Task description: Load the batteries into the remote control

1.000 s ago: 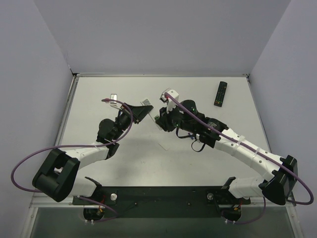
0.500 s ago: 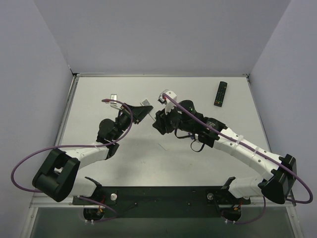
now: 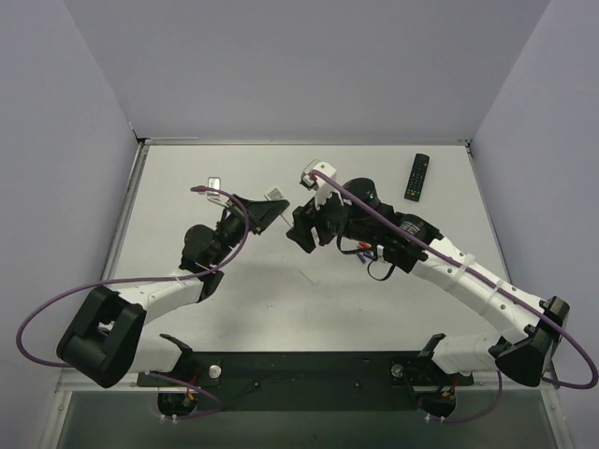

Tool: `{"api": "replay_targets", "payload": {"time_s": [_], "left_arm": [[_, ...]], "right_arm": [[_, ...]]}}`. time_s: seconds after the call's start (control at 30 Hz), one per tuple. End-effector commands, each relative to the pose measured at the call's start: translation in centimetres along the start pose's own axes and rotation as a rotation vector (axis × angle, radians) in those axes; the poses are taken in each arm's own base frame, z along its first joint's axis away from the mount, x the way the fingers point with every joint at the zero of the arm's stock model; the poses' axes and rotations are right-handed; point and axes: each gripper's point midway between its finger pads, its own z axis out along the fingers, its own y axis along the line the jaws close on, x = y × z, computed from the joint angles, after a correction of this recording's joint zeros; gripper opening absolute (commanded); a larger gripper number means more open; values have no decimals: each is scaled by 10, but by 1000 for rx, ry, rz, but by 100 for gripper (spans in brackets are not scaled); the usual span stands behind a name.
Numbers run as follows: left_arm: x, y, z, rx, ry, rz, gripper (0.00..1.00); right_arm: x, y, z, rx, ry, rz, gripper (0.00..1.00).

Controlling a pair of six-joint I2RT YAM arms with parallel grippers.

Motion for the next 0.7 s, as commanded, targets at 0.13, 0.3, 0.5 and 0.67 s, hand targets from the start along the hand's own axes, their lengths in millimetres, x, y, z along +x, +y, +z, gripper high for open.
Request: {"api": "replay_targets", "payload": {"time_s": [0.13, 0.3, 0.5, 0.67], "left_arm": [[-4, -31, -1, 61, 60, 16, 0], [-2, -34, 0, 32, 144, 52, 0], [0, -40, -7, 23, 212, 87, 0], [5, -43, -12, 30, 243, 98, 0]], "right_arm": [[-38, 6, -32, -51, -115, -215, 59], [-32, 16, -42, -156, -163, -500, 61], [-15, 36, -38, -336, -174, -737, 56], [-18, 40, -29, -414, -176, -780, 52]]}}
